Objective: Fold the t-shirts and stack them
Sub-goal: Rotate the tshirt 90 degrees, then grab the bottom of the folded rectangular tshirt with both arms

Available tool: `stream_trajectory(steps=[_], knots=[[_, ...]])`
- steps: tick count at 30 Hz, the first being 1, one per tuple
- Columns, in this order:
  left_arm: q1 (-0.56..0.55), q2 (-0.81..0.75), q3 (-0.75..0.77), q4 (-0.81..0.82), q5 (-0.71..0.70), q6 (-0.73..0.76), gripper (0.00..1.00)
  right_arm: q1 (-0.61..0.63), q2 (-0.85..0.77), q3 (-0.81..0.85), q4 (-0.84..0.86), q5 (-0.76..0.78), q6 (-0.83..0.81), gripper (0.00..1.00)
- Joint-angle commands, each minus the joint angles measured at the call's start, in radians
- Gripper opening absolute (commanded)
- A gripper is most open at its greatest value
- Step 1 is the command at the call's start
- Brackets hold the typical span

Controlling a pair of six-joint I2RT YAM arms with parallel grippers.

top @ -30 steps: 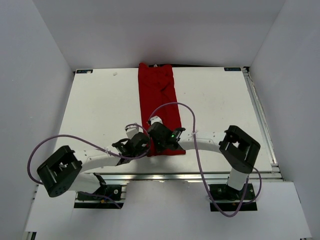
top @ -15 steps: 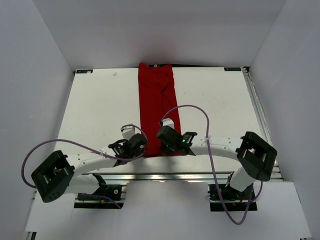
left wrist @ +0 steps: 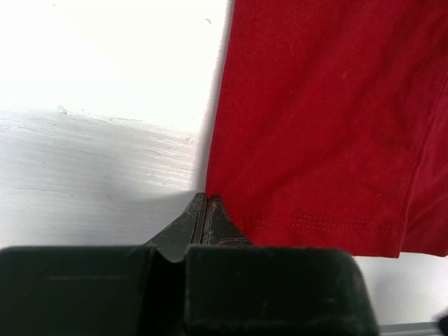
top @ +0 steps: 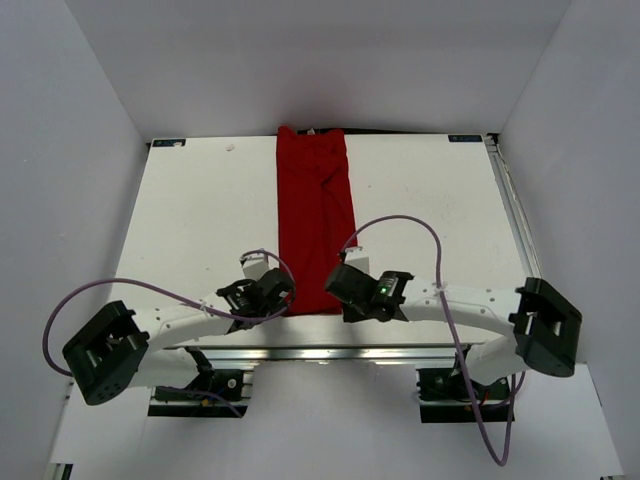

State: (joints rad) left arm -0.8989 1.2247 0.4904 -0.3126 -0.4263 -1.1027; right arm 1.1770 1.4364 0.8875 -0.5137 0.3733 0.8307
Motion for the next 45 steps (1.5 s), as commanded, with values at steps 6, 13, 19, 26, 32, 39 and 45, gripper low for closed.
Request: stream_trajectory(steps=[6, 13, 19, 26, 32, 39, 45], knots=[[-0.001, -0.021, 0.016, -0.055, -0.023, 0.010, 0.00, -0.011, -0.109, -0.022, -0.080, 0.133, 0.001, 0.26], [-0.001, -0.093, 0.030, -0.080, -0.011, 0.024, 0.48, -0.161, -0.277, -0.211, 0.096, -0.016, -0.146, 0.44], [-0.001, -0.168, 0.028, -0.063, 0.001, 0.018, 0.67, -0.283, -0.314, -0.243, 0.205, -0.220, -0.254, 0.52], [0.000, -0.151, -0.036, 0.018, 0.018, -0.008, 0.64, -0.297, -0.228, -0.269, 0.316, -0.292, -0.183, 0.50], [-0.001, -0.137, -0.096, 0.044, 0.024, -0.051, 0.59, -0.310, -0.199, -0.314, 0.391, -0.326, -0.125, 0.50], [-0.001, -0.211, -0.145, 0.032, -0.008, -0.091, 0.54, -0.316, -0.183, -0.354, 0.415, -0.321, -0.104, 0.49], [-0.001, -0.166, -0.131, 0.052, 0.017, -0.080, 0.24, -0.323, -0.149, -0.400, 0.454, -0.341, -0.079, 0.48]])
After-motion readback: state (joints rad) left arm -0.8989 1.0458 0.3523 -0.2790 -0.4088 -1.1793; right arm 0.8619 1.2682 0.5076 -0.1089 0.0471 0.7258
